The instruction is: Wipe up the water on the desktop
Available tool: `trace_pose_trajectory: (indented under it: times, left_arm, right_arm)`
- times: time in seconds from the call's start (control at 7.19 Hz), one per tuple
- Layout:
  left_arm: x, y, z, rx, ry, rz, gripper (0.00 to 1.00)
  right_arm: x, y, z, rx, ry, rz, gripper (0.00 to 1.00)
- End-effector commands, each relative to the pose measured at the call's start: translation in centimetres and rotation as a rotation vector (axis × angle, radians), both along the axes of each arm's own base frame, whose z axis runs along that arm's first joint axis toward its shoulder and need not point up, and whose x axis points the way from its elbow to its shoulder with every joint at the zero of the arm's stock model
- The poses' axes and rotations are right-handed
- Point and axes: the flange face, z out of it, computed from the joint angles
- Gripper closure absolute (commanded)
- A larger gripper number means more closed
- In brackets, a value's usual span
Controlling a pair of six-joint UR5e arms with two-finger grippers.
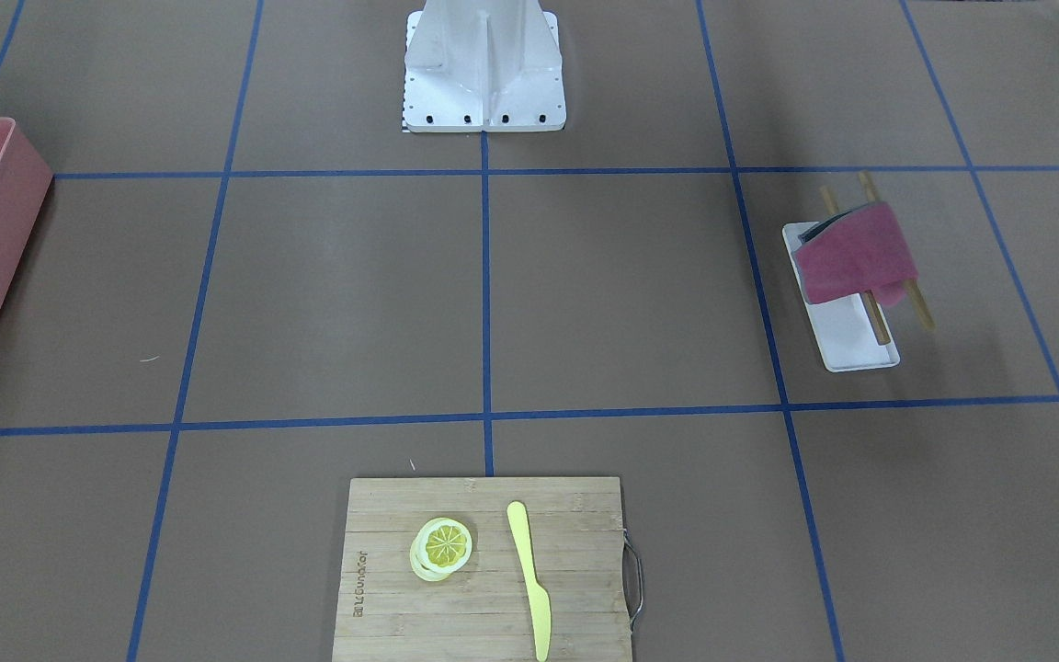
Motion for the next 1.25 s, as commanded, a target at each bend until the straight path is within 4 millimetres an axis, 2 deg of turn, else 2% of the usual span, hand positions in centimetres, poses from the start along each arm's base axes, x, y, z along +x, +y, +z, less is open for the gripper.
trace_pose_trajectory:
  times: [0.0,0.14,1.11]
  left_arm:
    - [-0.1,0.3,-0.4,0.02,0.002,0.006,0.02]
    - [0.1,0.3,-1.0,0.025,0.007,0.008,0.02]
    - [0.4,-0.1,-1.6,0.031,0.039,0.008,0.02]
  right_arm:
    - [-0.1,-0.4,-0.5,0.009,-0.003,0.001,0.0]
    - [-0.1,-0.5,-0.3,0.005,-0.002,0.001,0.0]
    - [-0.1,-0.8,0.1,-0.003,-0.001,0.001,0.0]
